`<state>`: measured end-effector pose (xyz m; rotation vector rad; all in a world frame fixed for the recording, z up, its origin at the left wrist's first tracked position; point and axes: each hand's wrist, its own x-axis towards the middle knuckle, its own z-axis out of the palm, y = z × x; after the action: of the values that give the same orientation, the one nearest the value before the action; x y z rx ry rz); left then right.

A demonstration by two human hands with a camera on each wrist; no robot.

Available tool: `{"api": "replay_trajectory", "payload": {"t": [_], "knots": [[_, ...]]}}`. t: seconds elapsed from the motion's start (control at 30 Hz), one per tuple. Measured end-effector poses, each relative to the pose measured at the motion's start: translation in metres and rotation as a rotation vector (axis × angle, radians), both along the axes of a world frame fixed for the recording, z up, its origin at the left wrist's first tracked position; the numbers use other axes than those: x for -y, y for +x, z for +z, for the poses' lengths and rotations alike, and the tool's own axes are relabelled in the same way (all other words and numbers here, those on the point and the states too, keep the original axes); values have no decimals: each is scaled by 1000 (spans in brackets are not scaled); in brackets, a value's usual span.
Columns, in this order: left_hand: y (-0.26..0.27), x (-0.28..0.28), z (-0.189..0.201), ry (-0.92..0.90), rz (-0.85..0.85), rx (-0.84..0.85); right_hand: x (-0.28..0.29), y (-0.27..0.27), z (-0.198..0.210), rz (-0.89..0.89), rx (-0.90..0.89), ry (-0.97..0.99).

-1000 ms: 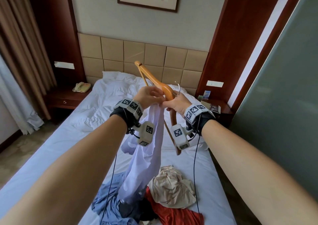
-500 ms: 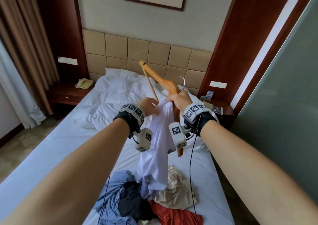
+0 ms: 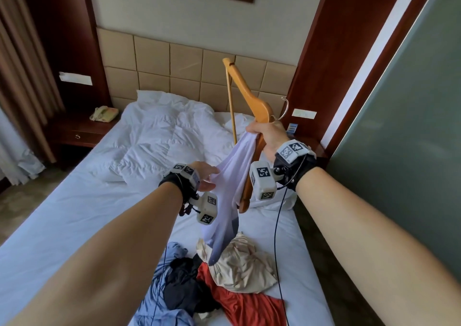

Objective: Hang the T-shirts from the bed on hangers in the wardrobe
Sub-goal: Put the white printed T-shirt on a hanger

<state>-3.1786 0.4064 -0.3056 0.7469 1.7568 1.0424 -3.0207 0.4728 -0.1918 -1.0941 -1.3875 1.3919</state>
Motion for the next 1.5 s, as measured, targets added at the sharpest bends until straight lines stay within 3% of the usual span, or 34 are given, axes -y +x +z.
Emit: {"api": "replay_trajectory", "payload": {"t": [0.03, 0.07, 0.13, 0.17, 0.27, 0.33, 0.4, 0.5, 0.57, 0.63, 0.77, 1.03, 1.27, 1.4, 1.5], "knots": [[-1, -3, -3, 1, 38, 33, 1, 1, 0, 12, 9, 7], [-2, -6, -6, -36, -12, -37, 2, 1, -1, 15, 20, 14], [-6, -17, -21, -77, -172, -460, 2, 4, -2, -5, 43, 36], [-9, -20, -21, -94, -146, -503, 1, 6, -2, -35, 58, 50], [-13, -21, -13, 10, 14, -349, -6, 11, -7, -136, 129, 88], [-16, -22, -2, 93, 175, 65, -11, 16, -12, -171, 167, 80], [-18, -17, 9, 141, 245, 264, -14, 20, -18, -199, 202, 67], [-23, -8, 18, 234, 113, -12, -13, 25, -27, -223, 242, 64], [-27, -8, 20, 303, 233, 175, -12, 27, -33, -228, 251, 58], [-29, -9, 15, 265, 332, 184, -11, 29, -38, -215, 270, 59], [-27, 4, 26, 264, 304, 52, -9, 38, -45, -183, 339, 80], [-24, 16, 32, 335, 454, -78, -10, 69, -59, -265, 384, 65], [0, 11, 34, 361, 497, -44, -12, 103, -70, -295, 181, -77], [22, 10, 37, 240, 399, -95, -10, 125, -71, -234, 53, -167], [40, 9, 39, 74, 195, -312, -14, 138, -68, -162, 13, -186]]}}
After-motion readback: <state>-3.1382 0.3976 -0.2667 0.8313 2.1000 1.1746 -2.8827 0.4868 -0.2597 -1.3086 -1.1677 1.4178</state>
